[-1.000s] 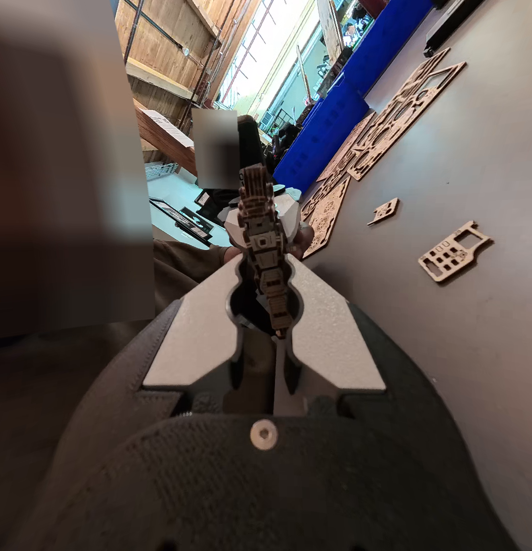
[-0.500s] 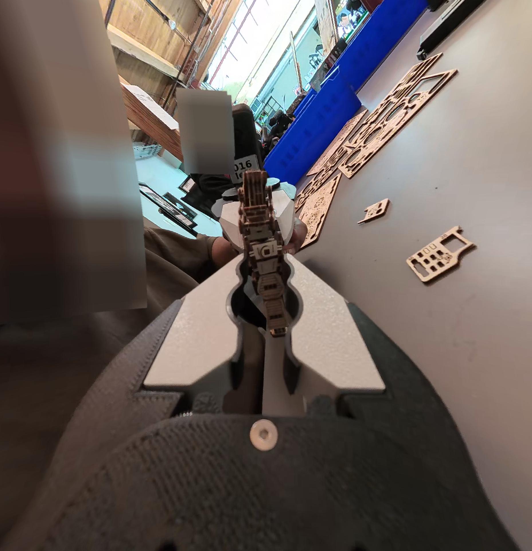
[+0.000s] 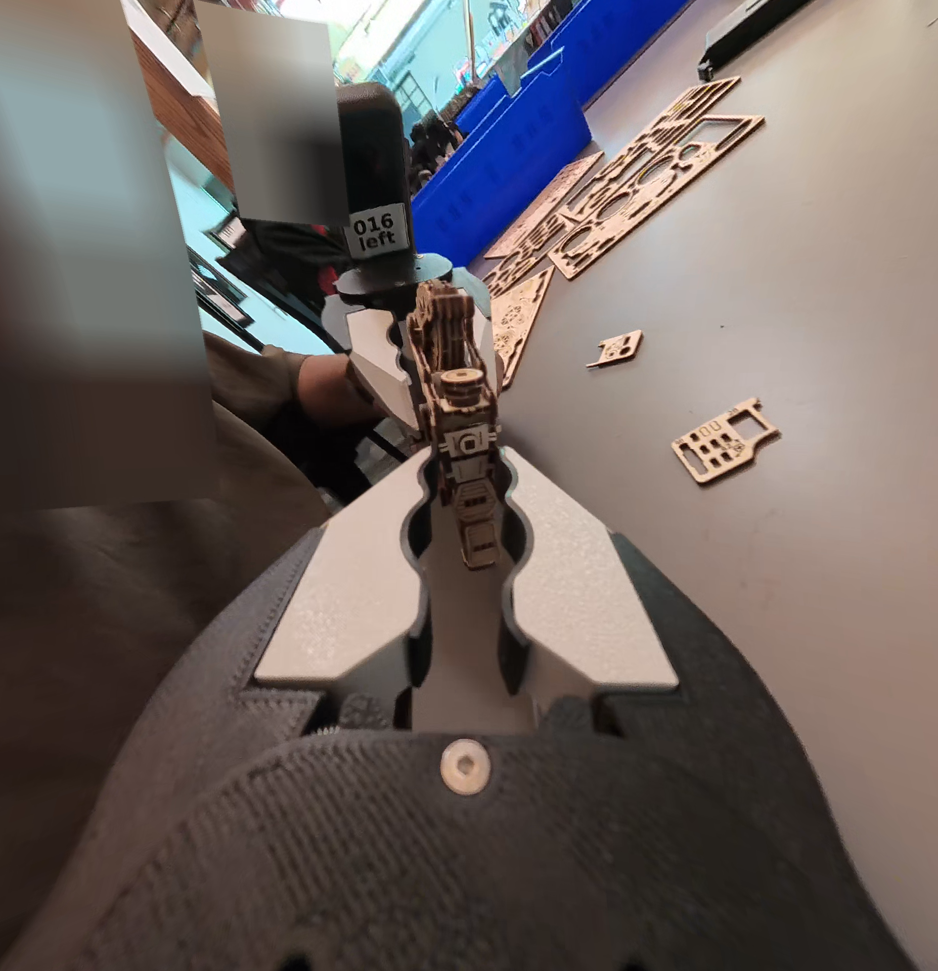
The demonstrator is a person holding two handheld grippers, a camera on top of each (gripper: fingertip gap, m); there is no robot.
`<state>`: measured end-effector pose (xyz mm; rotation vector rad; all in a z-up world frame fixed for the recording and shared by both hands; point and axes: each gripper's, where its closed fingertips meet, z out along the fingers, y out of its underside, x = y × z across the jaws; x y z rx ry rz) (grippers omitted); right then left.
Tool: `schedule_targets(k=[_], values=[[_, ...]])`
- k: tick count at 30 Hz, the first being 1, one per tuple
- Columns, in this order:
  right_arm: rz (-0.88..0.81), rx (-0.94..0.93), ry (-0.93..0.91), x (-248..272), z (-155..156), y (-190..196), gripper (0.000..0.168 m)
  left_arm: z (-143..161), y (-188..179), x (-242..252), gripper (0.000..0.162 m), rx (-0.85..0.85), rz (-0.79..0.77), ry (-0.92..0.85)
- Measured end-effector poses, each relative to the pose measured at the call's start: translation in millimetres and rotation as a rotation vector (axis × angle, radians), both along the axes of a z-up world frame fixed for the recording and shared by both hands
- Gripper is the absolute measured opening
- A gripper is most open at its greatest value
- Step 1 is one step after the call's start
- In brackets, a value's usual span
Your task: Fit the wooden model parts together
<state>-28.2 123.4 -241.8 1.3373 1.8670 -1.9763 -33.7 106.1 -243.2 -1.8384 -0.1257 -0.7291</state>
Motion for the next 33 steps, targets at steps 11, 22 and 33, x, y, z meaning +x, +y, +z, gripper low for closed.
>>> schedule_targets(k=[11, 22, 33], values=[[0.003, -0.049, -0.03, 1.4, 2.1, 0.4, 0.019, 0.7, 0.7, 2.1, 0.024, 0.025, -0.001, -0.018], [-0.01, -0.005, -0.043, 0.8, -1.9, 1.0, 0.019, -1.6, 1.4, 0.8, 0.024, 0.032, 0.018, 0.069], [-0.035, -0.036, -0.057, -3.5, -1.9, 2.5, 0.02, -0.9, 3.1, -3.5, 0.024, 0.036, 0.033, 0.027]])
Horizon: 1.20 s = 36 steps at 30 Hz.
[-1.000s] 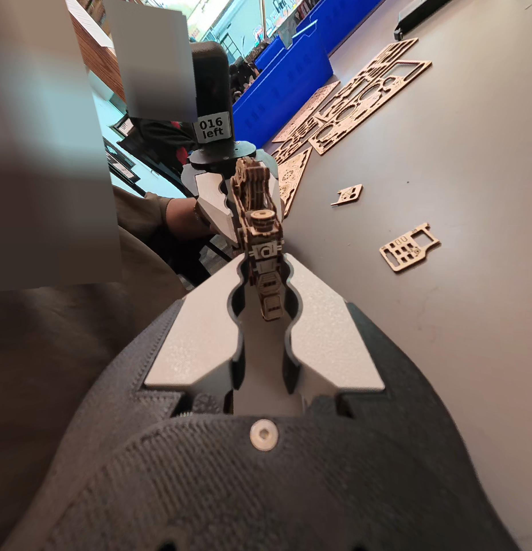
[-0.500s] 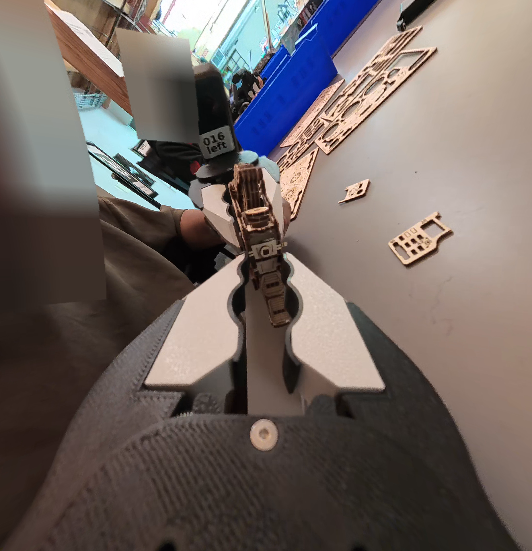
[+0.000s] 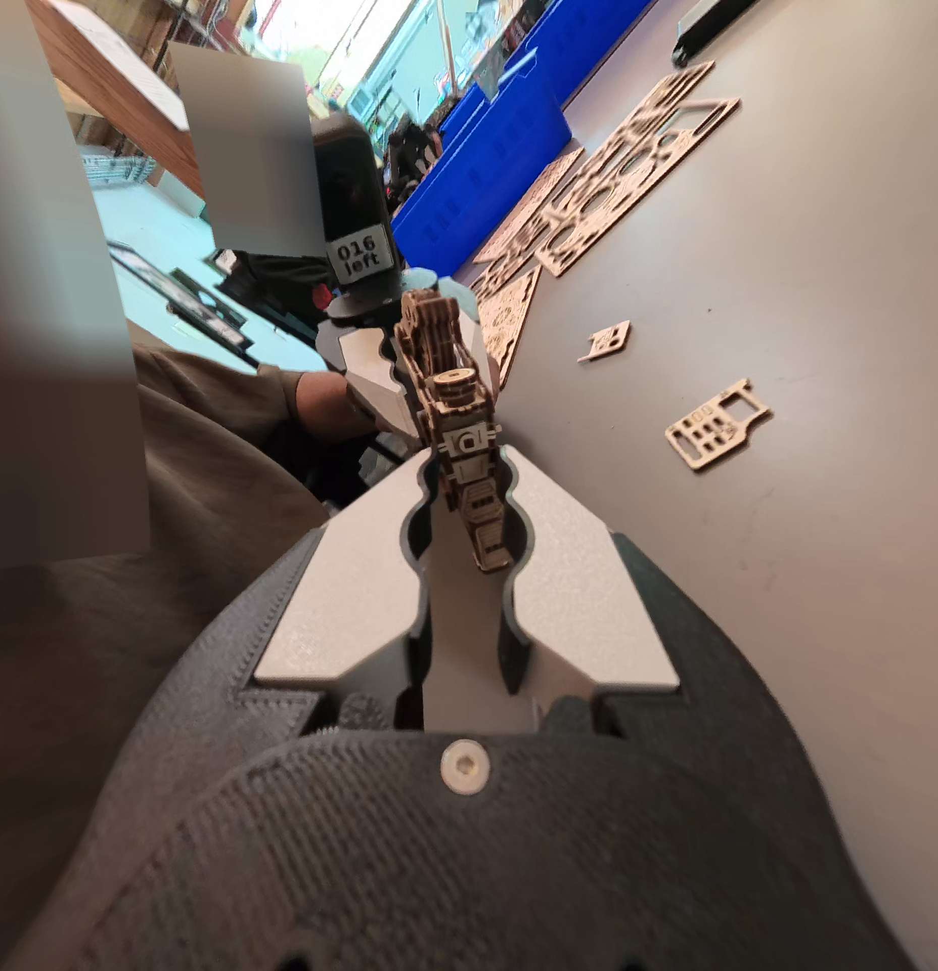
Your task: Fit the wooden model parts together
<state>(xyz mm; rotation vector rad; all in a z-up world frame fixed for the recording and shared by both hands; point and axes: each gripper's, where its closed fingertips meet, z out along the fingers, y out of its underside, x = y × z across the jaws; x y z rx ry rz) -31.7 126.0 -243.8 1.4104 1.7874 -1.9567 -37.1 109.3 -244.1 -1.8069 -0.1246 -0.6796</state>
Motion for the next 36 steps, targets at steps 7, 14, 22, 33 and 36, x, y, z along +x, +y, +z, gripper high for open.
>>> schedule_targets(k=[7, 14, 22, 33, 36], values=[[-0.018, 0.0, 0.02, -1.8, 4.8, -1.7, 0.037, 6.9, -0.1, -6.9, 0.024, 0.026, 0.017, -0.071], [-0.029, 0.009, 0.029, -3.0, 5.9, -1.2, 0.023, 5.9, -0.3, -8.4, 0.024, 0.023, 0.011, -0.091], [0.017, 0.007, 0.041, 3.3, 8.2, -4.2, 0.022, 9.0, -3.7, -1.4, 0.024, 0.041, -0.042, -0.077], [-0.154, 0.415, -0.05, 0.3, -21.4, 53.6, 0.022, 5.2, -2.5, -19.5, 0.024, 0.018, 0.026, -0.145], [-0.158, 0.7, -0.101, 11.3, -37.1, 63.4, 0.022, 2.0, -1.8, -27.0, 0.024, 0.009, 0.049, -0.177]])
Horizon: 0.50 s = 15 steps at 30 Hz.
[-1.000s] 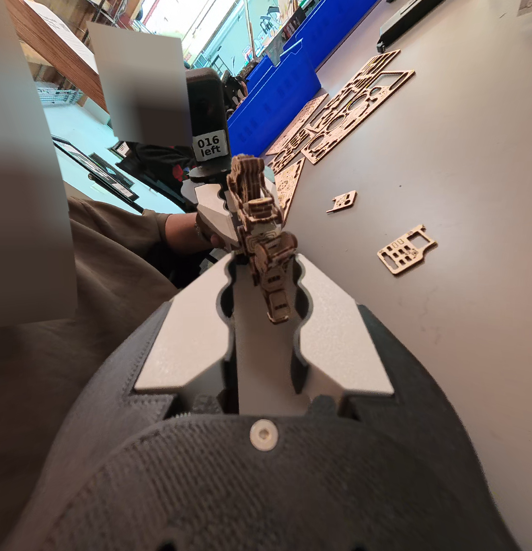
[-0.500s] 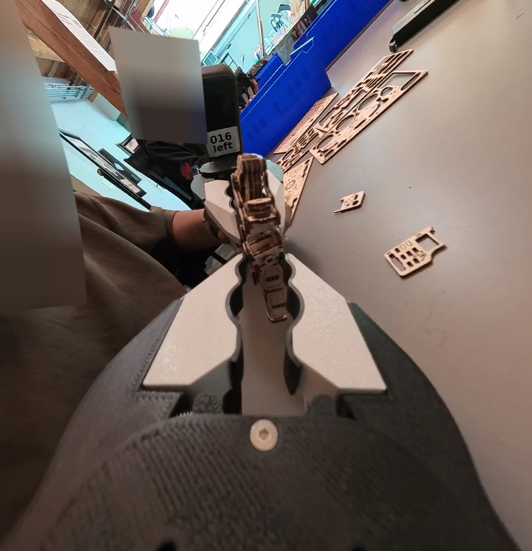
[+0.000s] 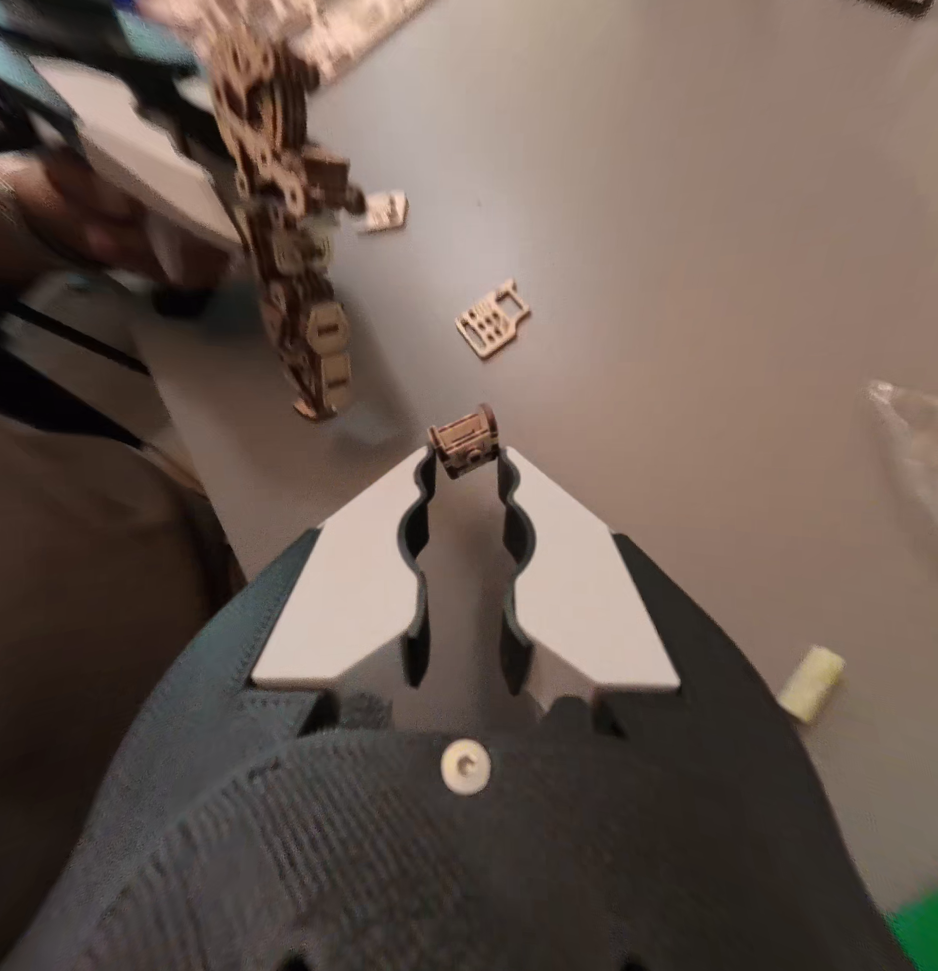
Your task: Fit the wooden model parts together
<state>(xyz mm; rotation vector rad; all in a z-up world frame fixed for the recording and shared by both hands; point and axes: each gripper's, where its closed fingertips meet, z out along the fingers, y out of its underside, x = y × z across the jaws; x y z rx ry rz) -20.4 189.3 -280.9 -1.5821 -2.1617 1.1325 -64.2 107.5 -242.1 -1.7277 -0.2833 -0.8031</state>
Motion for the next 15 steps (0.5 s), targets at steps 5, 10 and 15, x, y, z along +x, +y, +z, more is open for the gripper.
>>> schedule_targets(k=[5, 10, 15], values=[[0.023, 0.201, -0.081, 8.7, -16.7, -7.3, 0.022, -2.0, 0.5, -1.2, 0.024, -0.007, 0.004, 0.01], [0.036, 0.257, -0.101, 4.9, -33.8, -12.6, 0.023, -1.6, 0.2, -0.6, 0.024, -0.006, 0.001, 0.012], [0.073, 0.215, -0.072, 1.6, -34.7, -25.9, 0.031, -0.9, -0.3, -0.9, 0.024, -0.004, 0.0, 0.016]])
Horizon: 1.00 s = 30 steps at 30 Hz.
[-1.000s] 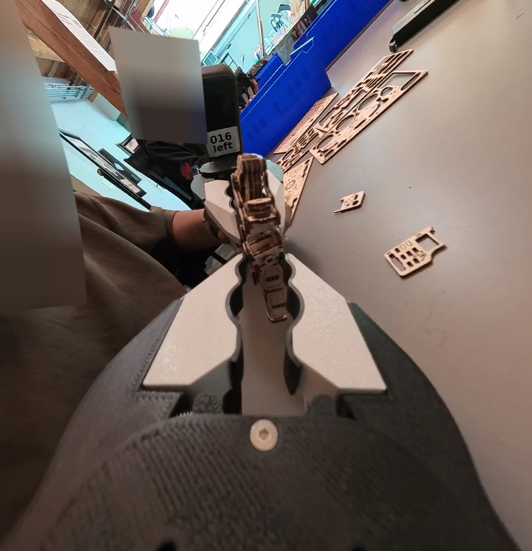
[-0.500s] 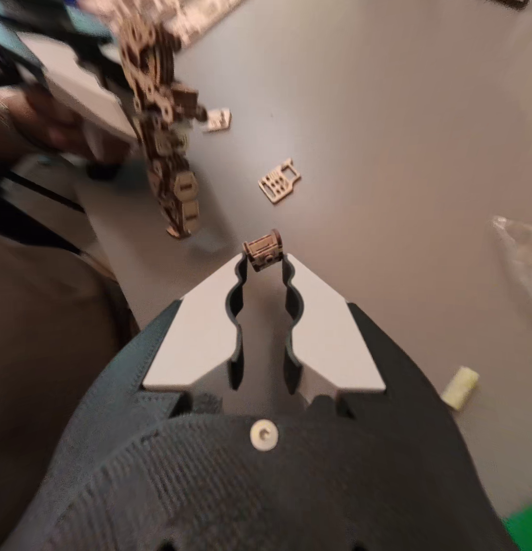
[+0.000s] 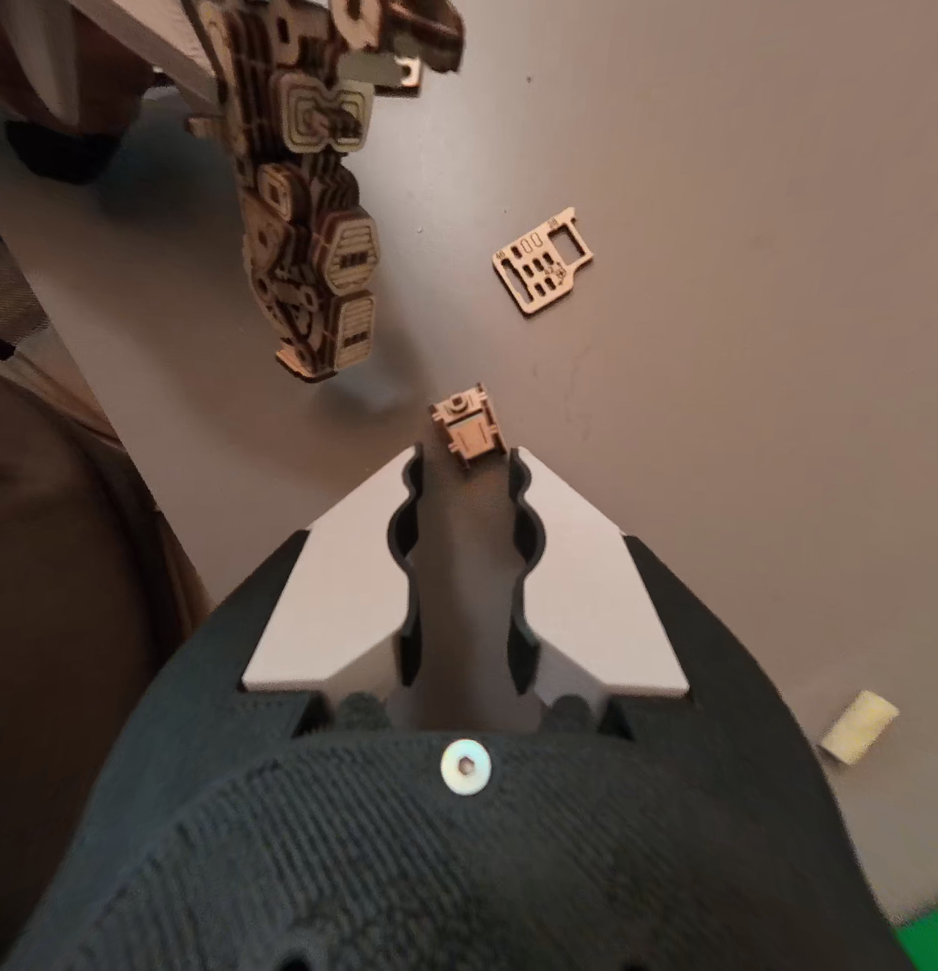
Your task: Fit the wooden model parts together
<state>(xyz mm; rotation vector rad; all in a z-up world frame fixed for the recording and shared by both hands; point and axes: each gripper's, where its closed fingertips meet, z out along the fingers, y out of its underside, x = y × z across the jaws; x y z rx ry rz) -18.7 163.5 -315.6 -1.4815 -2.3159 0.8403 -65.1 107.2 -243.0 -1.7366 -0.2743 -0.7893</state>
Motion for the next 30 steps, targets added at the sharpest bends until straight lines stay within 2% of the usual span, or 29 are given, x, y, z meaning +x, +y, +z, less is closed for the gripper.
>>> schedule_targets(k=[5, 9, 13, 18, 22, 23, 25, 30], values=[[0.078, 0.018, 0.161, -9.6, 16.6, -0.4, 0.036, 1.5, -0.7, -1.9, 0.024, 0.003, 0.002, 0.003], [0.242, 0.046, 0.294, -5.4, 21.4, -0.3, 0.035, 1.0, -1.2, -0.7, 0.024, 0.0, -0.013, -0.003], [0.28, -0.021, 0.228, -1.1, 10.1, -3.0, 0.031, -1.5, -0.8, 3.0, 0.024, -0.008, -0.028, 0.005], [0.303, -0.068, 0.257, -11.4, 16.5, -9.5, 0.033, -1.1, -0.9, 5.0, 0.024, -0.007, -0.038, -0.001], [0.325, -0.025, 0.225, -13.5, 6.2, -12.1, 0.035, -2.0, -0.7, 7.0, 0.024, -0.011, -0.046, -0.001], [0.327, -0.006, 0.22, -13.3, 3.0, -11.8, 0.034, -1.9, -0.8, 7.5, 0.024, -0.011, -0.048, 0.001], [0.323, 0.03, 0.225, -13.6, 0.6, -10.1, 0.02, -2.1, -0.8, 8.2, 0.024, -0.012, -0.05, 0.005], [0.295, -0.003, 0.25, -13.8, 10.9, -9.0, 0.02, -2.2, -0.8, 8.2, 0.024, -0.012, -0.05, 0.006]])
